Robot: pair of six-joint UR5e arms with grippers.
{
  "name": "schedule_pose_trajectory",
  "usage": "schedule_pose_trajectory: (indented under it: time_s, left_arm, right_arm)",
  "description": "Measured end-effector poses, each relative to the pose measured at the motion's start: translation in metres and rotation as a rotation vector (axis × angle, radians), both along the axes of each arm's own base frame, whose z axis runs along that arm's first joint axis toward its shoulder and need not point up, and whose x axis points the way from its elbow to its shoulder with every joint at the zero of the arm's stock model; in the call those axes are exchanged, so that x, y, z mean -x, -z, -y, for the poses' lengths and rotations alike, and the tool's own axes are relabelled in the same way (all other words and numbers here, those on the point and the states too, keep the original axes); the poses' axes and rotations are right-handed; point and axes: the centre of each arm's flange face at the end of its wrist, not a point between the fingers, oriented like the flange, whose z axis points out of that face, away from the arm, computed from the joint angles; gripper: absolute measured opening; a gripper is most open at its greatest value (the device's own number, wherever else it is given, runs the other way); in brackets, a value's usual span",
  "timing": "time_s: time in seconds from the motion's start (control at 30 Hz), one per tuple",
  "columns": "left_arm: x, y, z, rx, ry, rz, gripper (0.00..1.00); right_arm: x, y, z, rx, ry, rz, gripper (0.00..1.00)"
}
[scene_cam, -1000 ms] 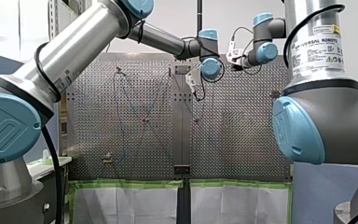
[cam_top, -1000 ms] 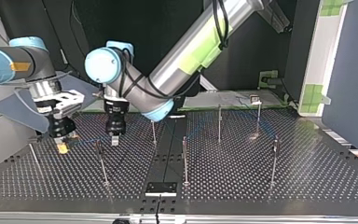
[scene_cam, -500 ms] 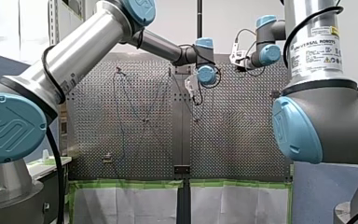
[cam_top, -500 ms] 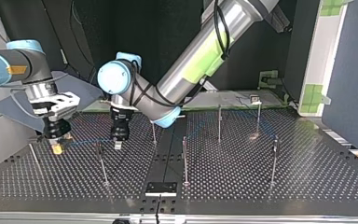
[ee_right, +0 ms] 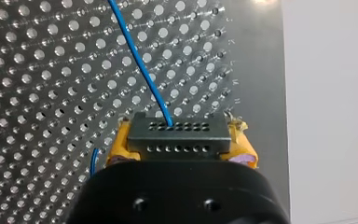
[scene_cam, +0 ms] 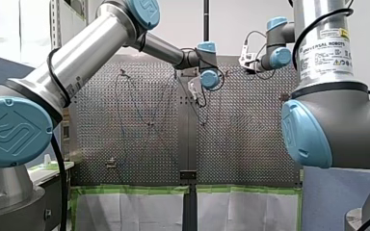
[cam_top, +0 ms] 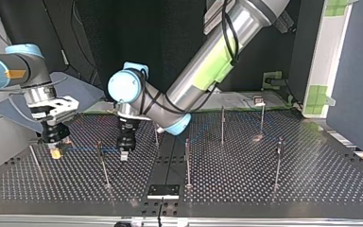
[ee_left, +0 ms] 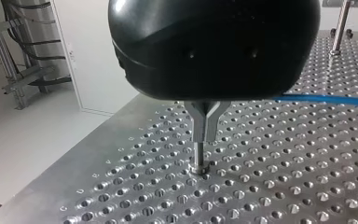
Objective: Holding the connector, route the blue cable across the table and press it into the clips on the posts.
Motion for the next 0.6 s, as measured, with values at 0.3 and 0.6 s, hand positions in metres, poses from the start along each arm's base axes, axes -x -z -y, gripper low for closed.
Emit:
schedule_pose_trajectory:
  time_s: [0.3, 0.6]
  left_arm:
    - [0.012, 0.005, 0.006, -0.035, 0.017, -0.038, 0.39]
    - [0.023, 0.012, 0.004, -0.084, -0.008, -0.101, 0.89]
  right_arm:
    - [0.003, 0.002, 0.003, 0.002, 0.005, -0.004, 0.02]
    - [0.003, 0.003, 0.003, 0.003, 0.006, -0.012, 0.02]
